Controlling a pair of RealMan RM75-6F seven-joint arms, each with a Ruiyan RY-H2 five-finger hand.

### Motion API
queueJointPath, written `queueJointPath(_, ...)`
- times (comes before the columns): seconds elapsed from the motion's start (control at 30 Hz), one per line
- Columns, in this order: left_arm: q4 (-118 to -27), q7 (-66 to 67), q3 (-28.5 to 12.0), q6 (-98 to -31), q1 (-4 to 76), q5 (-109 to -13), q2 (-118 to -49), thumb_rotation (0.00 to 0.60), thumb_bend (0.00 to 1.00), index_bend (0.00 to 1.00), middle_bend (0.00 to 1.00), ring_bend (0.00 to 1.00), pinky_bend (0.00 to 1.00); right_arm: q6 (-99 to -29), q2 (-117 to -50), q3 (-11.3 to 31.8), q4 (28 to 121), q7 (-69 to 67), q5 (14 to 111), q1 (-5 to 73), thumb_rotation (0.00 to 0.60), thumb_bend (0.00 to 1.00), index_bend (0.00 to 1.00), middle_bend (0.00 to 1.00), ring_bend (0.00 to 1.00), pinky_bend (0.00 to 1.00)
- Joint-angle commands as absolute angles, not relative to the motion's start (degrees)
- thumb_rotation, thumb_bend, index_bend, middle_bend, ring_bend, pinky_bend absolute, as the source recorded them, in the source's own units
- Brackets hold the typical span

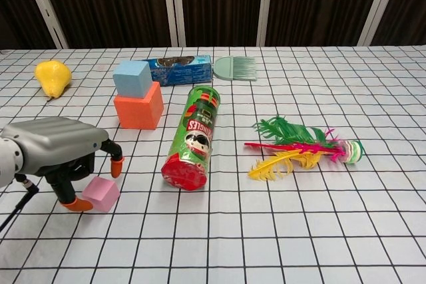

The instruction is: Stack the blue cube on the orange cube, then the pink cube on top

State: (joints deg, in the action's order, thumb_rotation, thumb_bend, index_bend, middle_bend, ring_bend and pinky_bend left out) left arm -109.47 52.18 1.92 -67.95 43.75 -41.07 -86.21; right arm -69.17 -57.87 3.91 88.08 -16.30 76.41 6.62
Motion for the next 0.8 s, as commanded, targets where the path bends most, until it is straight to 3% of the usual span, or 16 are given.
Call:
queueJointPath(0.03,-108.98,52.12,1.75,-67.65,43.97,-40.84,-86.58,0.6,0.26,0.38,0.89,0.76,0.89,-68.83,-57.88,3.85,87.89,-16.67,76.49,6.76,0.6,0.11,0.14,0.09,0.1,0.06)
queueJointPath(0.27,-108.63,51.49,1.69,-67.62,44.05,-41.49,-86.85,0.6,0.3,0.4,0.89,0.76,0.89,-67.81,-57.8,3.77,87.51,-17.37,76.17,7.01,0.6,0.11,0.14,0.09,0.1,0.06)
queueJointPath(0.8,-109.29,50.45,2.28,-68.88,43.16,-43.57,-86.32,0.6,0.3,0.41,0.89,0.76,0.89,-66.93,-57.13,3.56,88.04,-17.67,75.81,7.1,0.6,0.11,0.14,0.09,0.1,0.06)
